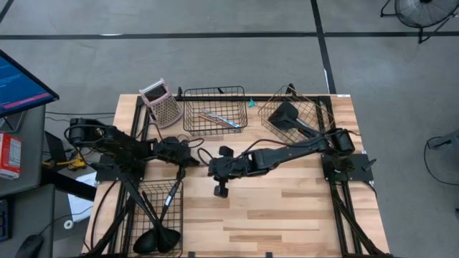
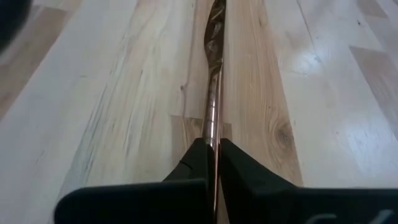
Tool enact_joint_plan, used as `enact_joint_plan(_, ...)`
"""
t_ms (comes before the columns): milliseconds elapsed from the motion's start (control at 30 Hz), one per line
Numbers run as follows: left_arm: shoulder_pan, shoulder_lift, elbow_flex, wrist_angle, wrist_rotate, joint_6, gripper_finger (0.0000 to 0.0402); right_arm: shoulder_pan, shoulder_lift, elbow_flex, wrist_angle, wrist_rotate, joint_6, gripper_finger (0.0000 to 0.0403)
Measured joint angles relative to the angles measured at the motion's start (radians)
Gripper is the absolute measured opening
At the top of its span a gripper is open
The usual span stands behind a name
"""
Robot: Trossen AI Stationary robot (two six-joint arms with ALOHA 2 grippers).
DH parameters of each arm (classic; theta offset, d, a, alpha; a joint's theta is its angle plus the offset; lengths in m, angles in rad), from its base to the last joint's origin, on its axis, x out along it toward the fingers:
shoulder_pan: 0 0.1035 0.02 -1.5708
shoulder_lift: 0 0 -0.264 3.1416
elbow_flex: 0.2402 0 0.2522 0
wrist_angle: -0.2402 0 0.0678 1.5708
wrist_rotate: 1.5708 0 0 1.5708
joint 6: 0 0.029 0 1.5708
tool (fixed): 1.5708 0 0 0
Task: Pick & Place Kitchen Items
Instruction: Put the brown knife into the top black wire basket
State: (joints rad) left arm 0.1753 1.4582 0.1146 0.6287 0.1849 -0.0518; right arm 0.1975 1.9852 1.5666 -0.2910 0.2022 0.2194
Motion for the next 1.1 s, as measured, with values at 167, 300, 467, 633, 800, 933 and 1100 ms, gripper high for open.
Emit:
enact_joint_plan(167, 0.000, -0.001, 0.000, -0.001, 0.005, -0.009, 0.0002, -0.038, 0.003, -0.106, 0.043, -0.017, 0.023, 0.0003)
enact_joint_plan(300, 0.000, -0.002, 0.000, -0.001, 0.005, -0.009, 0.0002, -0.071, 0.004, -0.148, 0.025, -0.044, 0.012, 0.0036)
enact_joint_plan(467, 0.000, -0.002, 0.000, -0.001, 0.005, -0.009, 0.0001, -0.075, 0.065, -0.156, 0.054, -0.047, -0.090, 0.0117)
enact_joint_plan(633, 0.007, -0.003, 0.000, -0.001, 0.006, -0.008, 0.0001, -0.083, 0.138, -0.148, 0.174, -0.032, -0.145, 0.0194)
enact_joint_plan(800, 0.009, -0.004, 0.000, -0.001, 0.008, -0.007, 0.0000, -0.120, 0.186, -0.151, 0.188, 0.008, -0.125, 0.0204)
enact_joint_plan(933, 0.009, -0.004, -0.001, 0.000, 0.007, -0.006, 0.0000, -0.145, 0.203, -0.151, 0.187, -0.022, -0.129, 0.0185)
enact_joint_plan(1100, 0.009, -0.004, -0.001, 0.001, 0.007, -0.006, 0.0001, -0.158, 0.242, -0.146, 0.171, -0.032, -0.144, 0.0158)
